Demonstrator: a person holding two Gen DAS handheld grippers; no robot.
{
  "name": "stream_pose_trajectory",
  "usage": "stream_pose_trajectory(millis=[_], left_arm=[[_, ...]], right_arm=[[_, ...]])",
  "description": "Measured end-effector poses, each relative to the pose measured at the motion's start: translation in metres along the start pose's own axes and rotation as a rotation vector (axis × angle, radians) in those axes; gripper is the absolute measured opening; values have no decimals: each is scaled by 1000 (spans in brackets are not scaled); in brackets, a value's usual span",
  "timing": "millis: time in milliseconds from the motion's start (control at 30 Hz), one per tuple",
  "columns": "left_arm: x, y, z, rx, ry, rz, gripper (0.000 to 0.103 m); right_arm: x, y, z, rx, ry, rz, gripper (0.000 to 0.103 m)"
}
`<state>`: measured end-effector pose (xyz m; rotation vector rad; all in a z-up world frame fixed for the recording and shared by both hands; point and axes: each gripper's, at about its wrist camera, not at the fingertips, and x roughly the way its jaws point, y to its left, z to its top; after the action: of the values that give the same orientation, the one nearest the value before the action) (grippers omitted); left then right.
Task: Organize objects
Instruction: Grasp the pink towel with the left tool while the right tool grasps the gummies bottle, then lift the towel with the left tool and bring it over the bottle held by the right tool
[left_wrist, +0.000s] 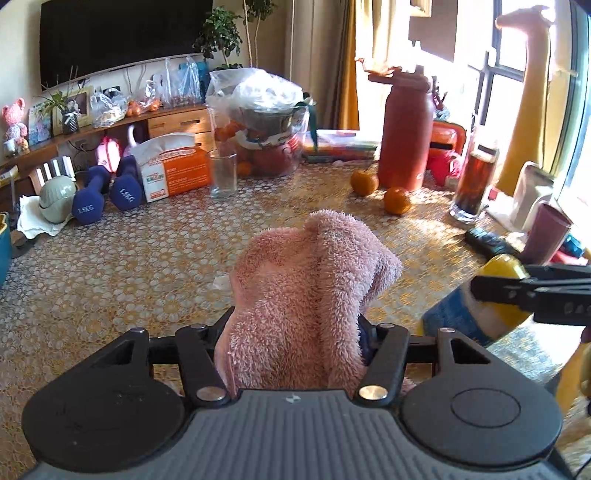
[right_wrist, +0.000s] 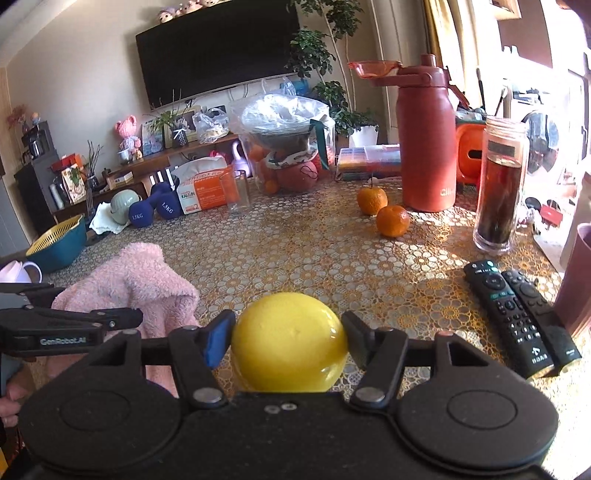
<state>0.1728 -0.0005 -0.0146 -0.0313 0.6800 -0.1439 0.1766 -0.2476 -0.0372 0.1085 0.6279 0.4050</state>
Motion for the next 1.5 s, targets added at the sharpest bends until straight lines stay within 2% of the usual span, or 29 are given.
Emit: stream_pose_trajectory(millis=[200, 267, 500, 733, 900, 1033, 1167, 1300, 1400, 1500], left_arm=[[-7, -29, 13, -114, 33, -202, 60], [-2, -37, 11, -131, 54, -244, 60], [40, -45, -4, -167, 175, -219, 60], [62, -43, -13, -95, 221, -125, 60], [50, -28, -9, -57, 213, -99, 60], [27, -13, 5, -31, 185, -123, 60], [3, -11, 22, -31, 143, -188, 60], [-17, -25, 38, -11, 100, -277, 60], [-20, -40, 45, -3, 97, -334, 60], [-13, -53, 46, 12, 108, -353, 60]], right_arm=[[-3, -17, -4, 81, -5, 30, 62], [-3, -21, -5, 107, -5, 36, 62], [-3, -30, -8, 161, -5, 57, 62], [-4, -29, -8, 142, -8, 66, 62], [-10, -17, -13, 25, -12, 81, 62], [-18, -2, -21, -120, -22, 93, 62], [-25, 15, -32, -261, -40, 89, 62], [-29, 31, -41, -366, -51, 87, 62], [-29, 40, -44, -428, -61, 79, 62], [-28, 47, -44, -463, -65, 79, 62]])
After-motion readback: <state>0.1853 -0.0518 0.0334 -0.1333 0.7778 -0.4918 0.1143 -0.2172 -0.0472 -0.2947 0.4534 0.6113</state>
